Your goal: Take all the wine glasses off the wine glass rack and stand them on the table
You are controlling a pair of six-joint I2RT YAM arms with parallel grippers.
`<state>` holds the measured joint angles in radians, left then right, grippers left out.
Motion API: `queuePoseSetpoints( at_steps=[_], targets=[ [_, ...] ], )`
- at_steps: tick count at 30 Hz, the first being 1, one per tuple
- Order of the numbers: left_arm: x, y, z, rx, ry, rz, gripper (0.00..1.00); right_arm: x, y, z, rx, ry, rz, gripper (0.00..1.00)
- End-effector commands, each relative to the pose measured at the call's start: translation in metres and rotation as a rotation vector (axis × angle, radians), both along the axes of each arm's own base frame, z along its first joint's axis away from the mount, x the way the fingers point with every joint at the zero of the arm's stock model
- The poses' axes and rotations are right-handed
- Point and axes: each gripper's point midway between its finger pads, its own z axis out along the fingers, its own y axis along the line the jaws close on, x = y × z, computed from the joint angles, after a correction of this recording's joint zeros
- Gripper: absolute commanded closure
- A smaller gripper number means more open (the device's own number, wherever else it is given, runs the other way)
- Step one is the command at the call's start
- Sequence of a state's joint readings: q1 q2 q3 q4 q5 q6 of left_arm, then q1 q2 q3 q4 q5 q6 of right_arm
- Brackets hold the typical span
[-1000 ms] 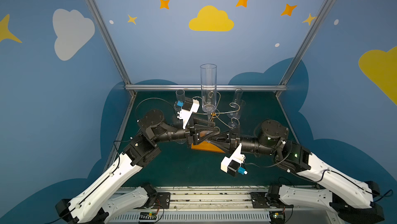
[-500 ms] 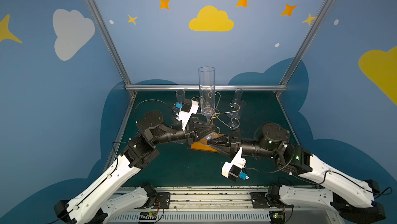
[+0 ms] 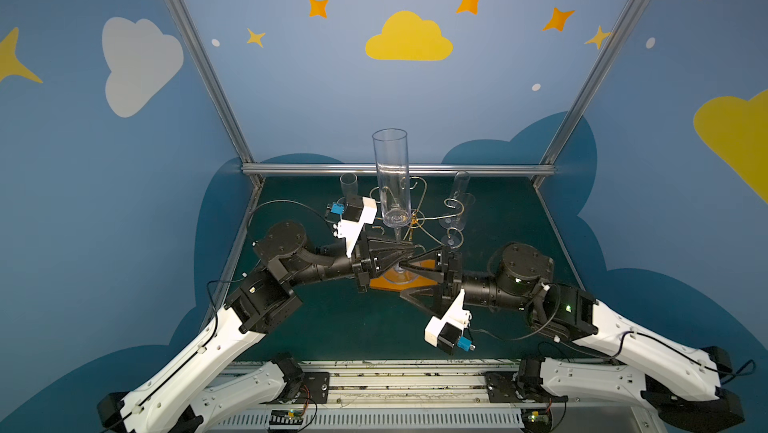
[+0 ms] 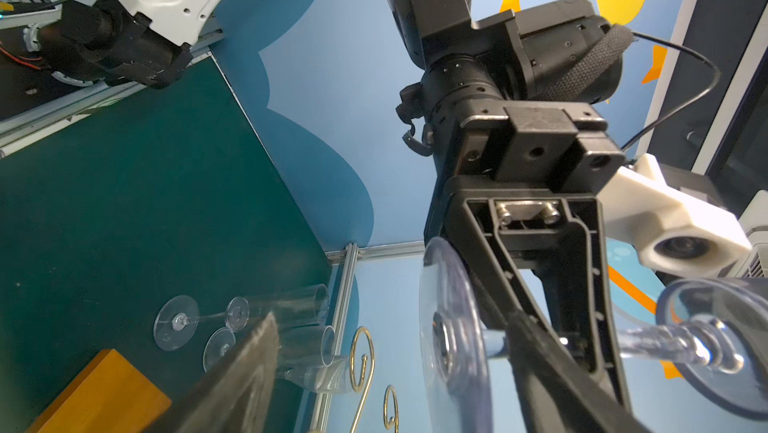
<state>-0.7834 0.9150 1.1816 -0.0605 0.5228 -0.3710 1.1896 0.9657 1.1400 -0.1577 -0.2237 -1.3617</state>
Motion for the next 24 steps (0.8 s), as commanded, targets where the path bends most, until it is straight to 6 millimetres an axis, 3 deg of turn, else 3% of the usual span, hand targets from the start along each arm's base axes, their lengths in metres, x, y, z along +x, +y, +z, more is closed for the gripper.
queuePoseSetpoints(
  at_steps=[1,7,14,19,24],
  targets=[
    [-0.005,0.005,0.01,-0.012,-0.055,0.012,0.97,-0.001,-0.009,0.031,0.128,0.031,-0.015,0.13],
    [-0.001,0.01,0.001,0.066,-0.094,0.056,0.97,-0.015,-0.026,0.081,0.295,0.156,0.046,0.13],
    [0.008,0.016,-0.011,0.165,-0.179,0.139,0.97,-0.009,-0.051,0.142,0.511,0.464,0.04,0.12],
    [0.006,0.016,-0.019,0.195,-0.242,0.151,0.97,0.017,-0.064,0.163,0.585,0.705,-0.083,0.11],
    [0.004,0.014,-0.025,0.231,-0.315,0.189,0.97,0.013,-0.065,0.17,0.557,0.858,-0.047,0.1]
  ],
)
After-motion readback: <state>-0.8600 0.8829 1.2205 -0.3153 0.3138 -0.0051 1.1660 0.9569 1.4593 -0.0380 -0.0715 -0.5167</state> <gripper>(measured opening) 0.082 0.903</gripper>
